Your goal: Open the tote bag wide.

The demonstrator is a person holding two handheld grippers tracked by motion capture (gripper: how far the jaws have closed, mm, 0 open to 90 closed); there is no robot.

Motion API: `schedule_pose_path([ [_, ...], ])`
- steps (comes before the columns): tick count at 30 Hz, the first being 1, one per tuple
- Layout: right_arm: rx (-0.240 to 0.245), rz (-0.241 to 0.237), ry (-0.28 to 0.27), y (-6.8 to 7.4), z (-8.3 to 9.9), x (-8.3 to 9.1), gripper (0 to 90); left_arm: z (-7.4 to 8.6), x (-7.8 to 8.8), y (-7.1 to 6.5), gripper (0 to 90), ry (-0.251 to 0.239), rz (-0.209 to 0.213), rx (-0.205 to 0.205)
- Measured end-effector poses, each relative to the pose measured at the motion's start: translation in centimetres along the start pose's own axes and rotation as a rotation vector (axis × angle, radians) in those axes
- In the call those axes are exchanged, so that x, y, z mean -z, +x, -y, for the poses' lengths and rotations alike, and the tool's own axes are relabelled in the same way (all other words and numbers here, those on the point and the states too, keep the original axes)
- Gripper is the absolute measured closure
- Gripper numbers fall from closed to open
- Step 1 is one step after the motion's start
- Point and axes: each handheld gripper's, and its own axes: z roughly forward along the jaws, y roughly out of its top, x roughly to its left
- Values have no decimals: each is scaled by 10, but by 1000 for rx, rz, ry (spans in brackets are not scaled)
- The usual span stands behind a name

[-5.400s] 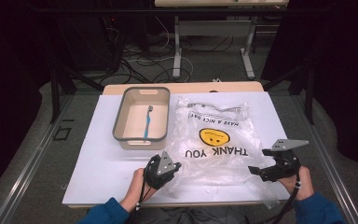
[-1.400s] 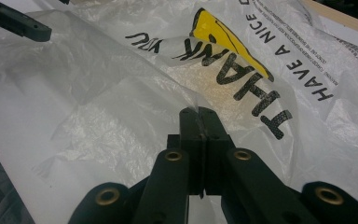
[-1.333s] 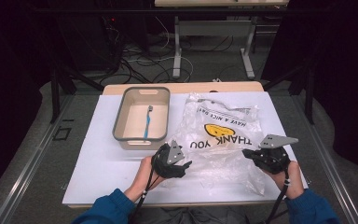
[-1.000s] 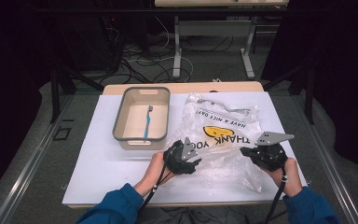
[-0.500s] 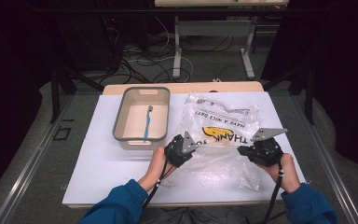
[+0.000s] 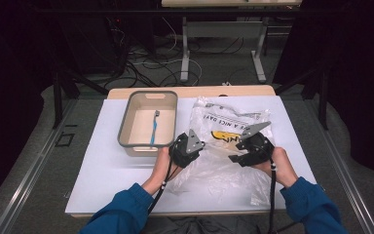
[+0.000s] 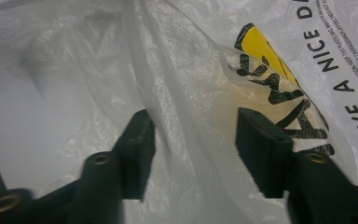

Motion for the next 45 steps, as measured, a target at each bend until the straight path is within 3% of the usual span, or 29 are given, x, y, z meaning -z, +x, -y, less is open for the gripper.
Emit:
schedule_pose_path([
  [3,5,-4,6,-4,-9,-4,793,2,1,3,895,1,0,11],
  [6,4,-3,-8,-4,-17,-5,900,3,0,5,867,3,10,15],
  [12,0,-9,-27,-4,-20,-2,900,5,3,1,704,25,24,10],
  [14,-10,-8,-30,-5,-19,1,900,4,6,0,571,32,15,4],
  [15,-14,2,-42,-6,-19,1,900,5,8,0,549,35,20,6],
  [16,-25,5,-44,-7,-19,2,900,5,10,-2,433,45,7,7],
  [22,-38,27,-81,-12,-15,9,900,14,32,-5,317,71,14,8],
  [27,-39,40,-98,-12,-13,13,900,22,37,-9,288,94,44,38],
  [31,-55,53,-119,-16,-9,14,900,30,38,-13,284,122,48,30],
  [34,-63,59,-130,-17,-8,14,900,33,40,-13,289,151,74,49],
  [41,-60,79,-144,-17,-7,17,900,44,36,-11,334,219,60,54],
  [42,-54,79,-142,-18,-7,18,900,46,33,-11,338,212,38,64],
  [45,-53,86,-158,-19,-8,23,900,49,31,-7,375,242,56,72],
])
